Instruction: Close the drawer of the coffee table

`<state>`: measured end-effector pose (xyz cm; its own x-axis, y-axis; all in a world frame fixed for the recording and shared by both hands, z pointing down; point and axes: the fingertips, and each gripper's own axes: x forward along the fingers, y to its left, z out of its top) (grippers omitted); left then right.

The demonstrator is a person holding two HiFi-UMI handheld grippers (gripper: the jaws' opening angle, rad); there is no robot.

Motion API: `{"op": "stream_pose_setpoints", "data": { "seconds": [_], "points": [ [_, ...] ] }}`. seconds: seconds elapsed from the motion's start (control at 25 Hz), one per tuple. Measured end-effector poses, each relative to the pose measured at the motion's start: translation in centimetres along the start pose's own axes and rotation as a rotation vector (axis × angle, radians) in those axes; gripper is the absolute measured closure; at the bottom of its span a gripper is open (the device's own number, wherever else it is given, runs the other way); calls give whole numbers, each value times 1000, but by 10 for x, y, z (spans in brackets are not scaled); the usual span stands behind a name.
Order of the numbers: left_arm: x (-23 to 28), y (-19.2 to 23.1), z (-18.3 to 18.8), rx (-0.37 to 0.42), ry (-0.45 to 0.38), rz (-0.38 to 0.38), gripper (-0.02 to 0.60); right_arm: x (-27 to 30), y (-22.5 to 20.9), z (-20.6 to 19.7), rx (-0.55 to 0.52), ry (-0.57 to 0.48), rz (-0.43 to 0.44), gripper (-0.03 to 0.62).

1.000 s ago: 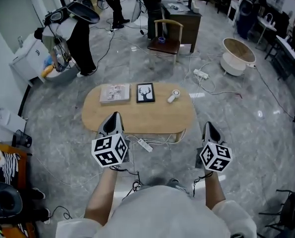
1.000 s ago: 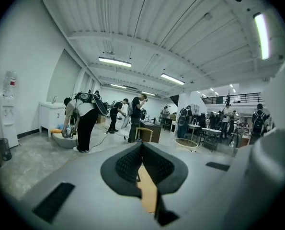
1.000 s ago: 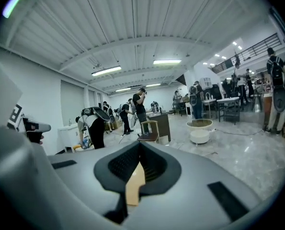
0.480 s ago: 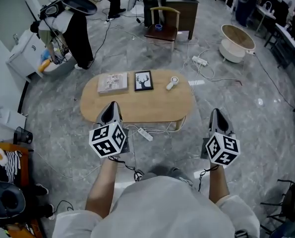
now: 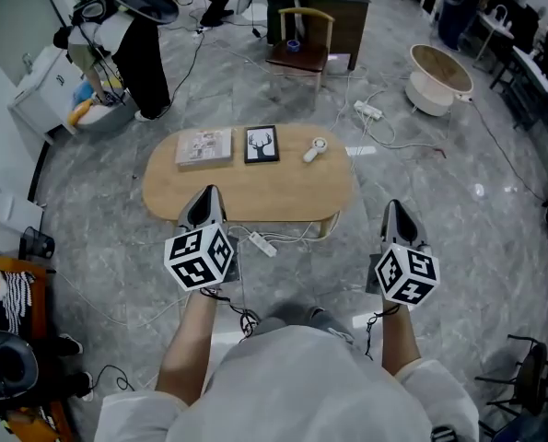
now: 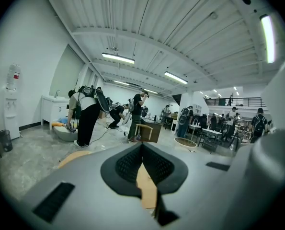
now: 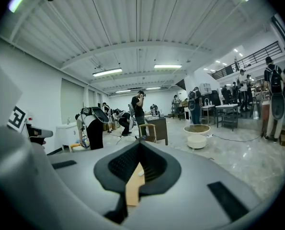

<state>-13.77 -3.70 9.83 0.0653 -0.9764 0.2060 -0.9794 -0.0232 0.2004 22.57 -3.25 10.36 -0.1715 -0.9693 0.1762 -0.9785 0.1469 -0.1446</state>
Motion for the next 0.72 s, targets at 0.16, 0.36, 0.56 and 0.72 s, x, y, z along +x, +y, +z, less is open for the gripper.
{"op": "stream_pose_setpoints", "data": {
  "seconds": [0.16,0.36,0.56,0.72],
  "points": [
    [1,-5,-3,-7,6,0,586,-1,-4,0,14,9,-2,594],
    [2,-7,-5,-19,4,1,586,1,-8,-3,36,22,7,593],
    [7,-11,-7,-29,2,-3,586,4,-10,-6,50,32,13,594],
    [11,-16,-11,-30,3,-8,586,7,-15,-8,53,33,13,594]
  ]
}}
